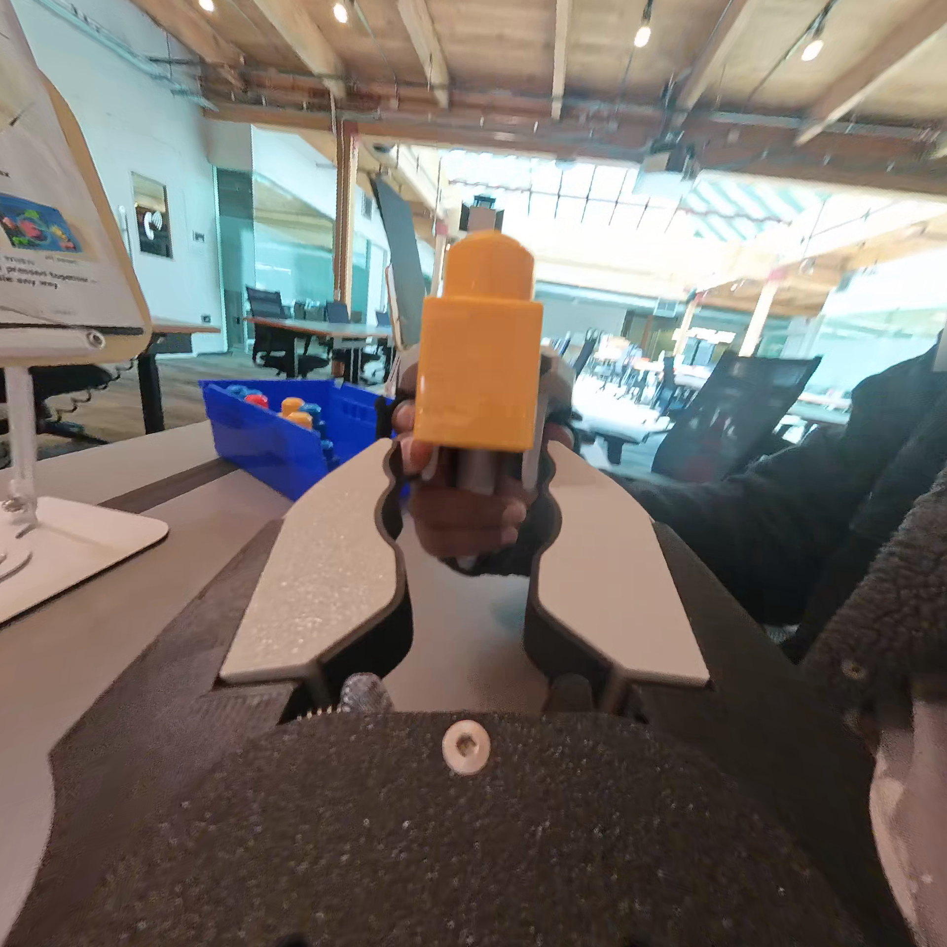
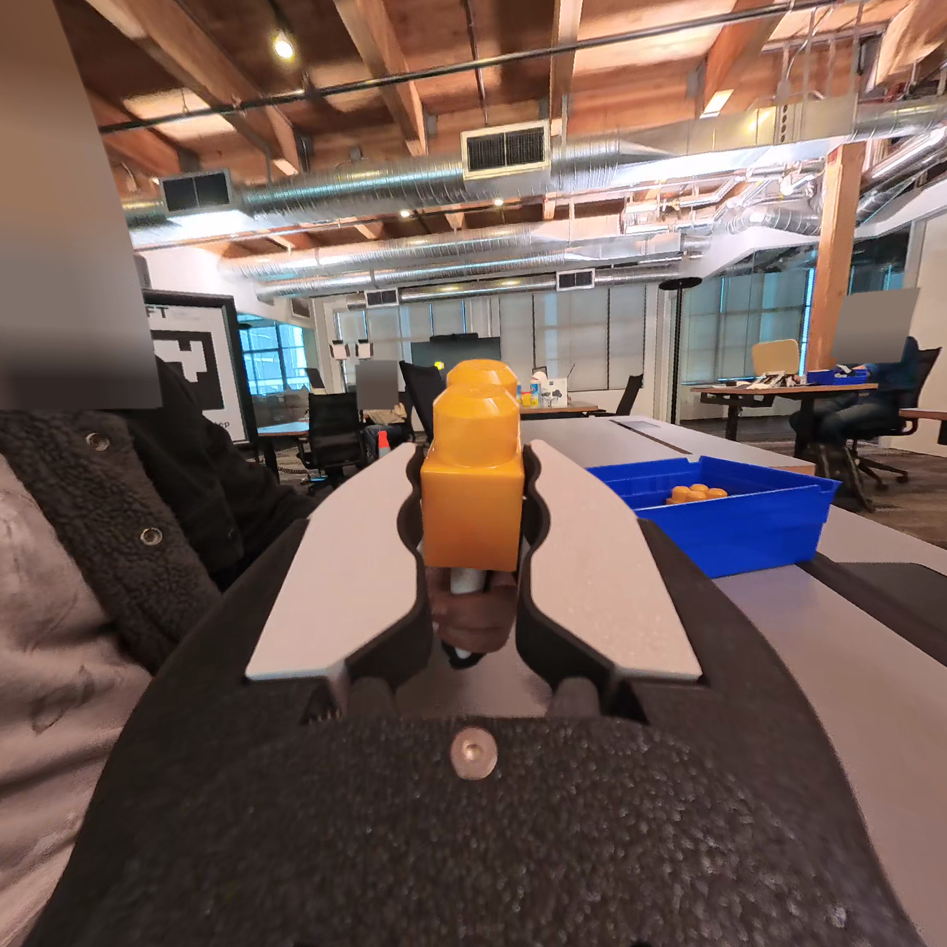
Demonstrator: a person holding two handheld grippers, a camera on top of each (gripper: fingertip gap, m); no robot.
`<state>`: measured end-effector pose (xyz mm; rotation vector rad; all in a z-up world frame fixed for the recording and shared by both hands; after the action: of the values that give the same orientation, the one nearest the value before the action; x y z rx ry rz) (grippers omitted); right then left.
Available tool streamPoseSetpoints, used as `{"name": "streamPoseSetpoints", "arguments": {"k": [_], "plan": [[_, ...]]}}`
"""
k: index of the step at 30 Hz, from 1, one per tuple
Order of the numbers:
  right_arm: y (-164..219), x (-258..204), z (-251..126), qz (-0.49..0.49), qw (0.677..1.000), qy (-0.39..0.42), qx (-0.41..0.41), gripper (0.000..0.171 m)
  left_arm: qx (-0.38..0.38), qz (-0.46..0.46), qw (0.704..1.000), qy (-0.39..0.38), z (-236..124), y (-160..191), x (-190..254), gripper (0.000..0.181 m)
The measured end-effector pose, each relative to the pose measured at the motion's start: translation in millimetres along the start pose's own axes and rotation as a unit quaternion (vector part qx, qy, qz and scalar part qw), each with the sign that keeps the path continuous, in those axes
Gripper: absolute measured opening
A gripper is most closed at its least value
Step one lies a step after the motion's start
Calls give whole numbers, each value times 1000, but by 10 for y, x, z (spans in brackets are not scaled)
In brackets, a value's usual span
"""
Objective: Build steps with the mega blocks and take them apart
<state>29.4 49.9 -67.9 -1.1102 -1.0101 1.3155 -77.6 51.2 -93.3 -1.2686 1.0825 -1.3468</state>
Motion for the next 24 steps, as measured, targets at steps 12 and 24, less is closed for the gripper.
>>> {"name": "streamPoseSetpoints", "arguments": {"k": [12,24], "plan": [[105,13,94,32,999,-12,40,36,100,-35,994,1,-58,-141,29,40],[151,12,65,26,999,-25,6,37,79,-24,996,14,-70,-121,34,39]]}}
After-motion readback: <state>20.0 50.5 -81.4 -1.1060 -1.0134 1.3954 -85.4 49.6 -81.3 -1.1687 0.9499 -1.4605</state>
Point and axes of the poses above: each gripper's, where its closed fingertips meet, z out along the fingers, y out of its underside, x = y × z across the jaws, the point moved 6 cm from there along -z, back along the fingers, and after that the axes turned 10 degrees about -x, right-handed, at the moved point
